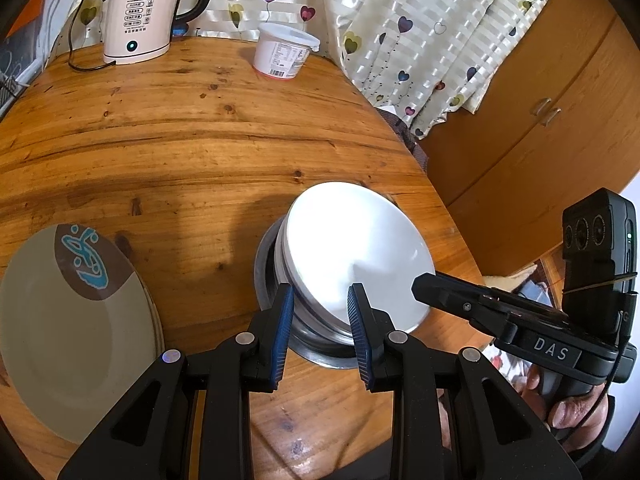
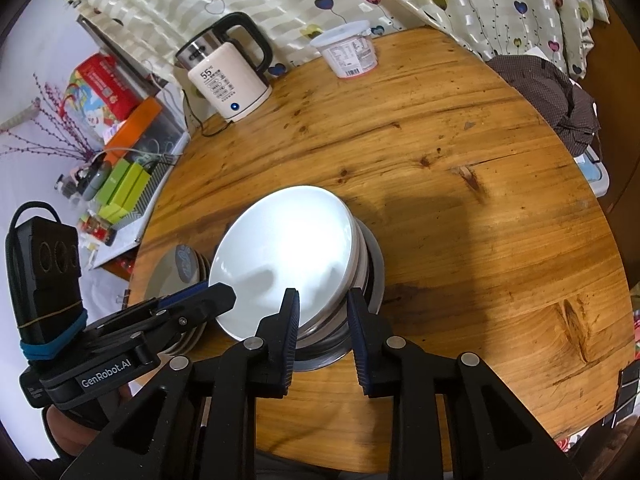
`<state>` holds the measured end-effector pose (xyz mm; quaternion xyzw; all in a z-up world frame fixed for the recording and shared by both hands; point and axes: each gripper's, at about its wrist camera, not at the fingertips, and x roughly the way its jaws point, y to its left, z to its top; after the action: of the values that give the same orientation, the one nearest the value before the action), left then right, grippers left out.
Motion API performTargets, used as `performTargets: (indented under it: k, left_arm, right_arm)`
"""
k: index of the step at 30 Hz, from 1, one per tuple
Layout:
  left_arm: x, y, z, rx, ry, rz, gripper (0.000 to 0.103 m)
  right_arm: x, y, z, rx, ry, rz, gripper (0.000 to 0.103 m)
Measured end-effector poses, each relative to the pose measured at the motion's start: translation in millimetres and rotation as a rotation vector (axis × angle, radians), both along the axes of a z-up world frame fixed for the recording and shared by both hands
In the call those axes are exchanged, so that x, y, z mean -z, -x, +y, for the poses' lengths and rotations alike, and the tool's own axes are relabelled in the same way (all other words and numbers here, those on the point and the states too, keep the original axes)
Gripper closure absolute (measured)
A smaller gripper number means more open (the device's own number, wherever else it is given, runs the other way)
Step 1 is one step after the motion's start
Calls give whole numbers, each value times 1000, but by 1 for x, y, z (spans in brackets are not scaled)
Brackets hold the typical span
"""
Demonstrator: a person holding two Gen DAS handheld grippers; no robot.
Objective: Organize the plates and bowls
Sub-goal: 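Open both tools to release the white bowl on the stack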
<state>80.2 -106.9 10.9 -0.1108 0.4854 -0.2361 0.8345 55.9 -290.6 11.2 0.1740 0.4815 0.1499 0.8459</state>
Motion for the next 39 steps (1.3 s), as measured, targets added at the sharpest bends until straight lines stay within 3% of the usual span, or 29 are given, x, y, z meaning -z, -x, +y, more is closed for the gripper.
performTargets:
  k: [29, 39]
  left_arm:
    - [-1, -15, -11, 10, -23, -20, 74]
    - [2, -20, -4, 1, 6, -11, 74]
  right_arm:
    - [1, -9, -7, 19, 11, 0, 78]
    - [0, -10, -12, 13, -20, -6, 78]
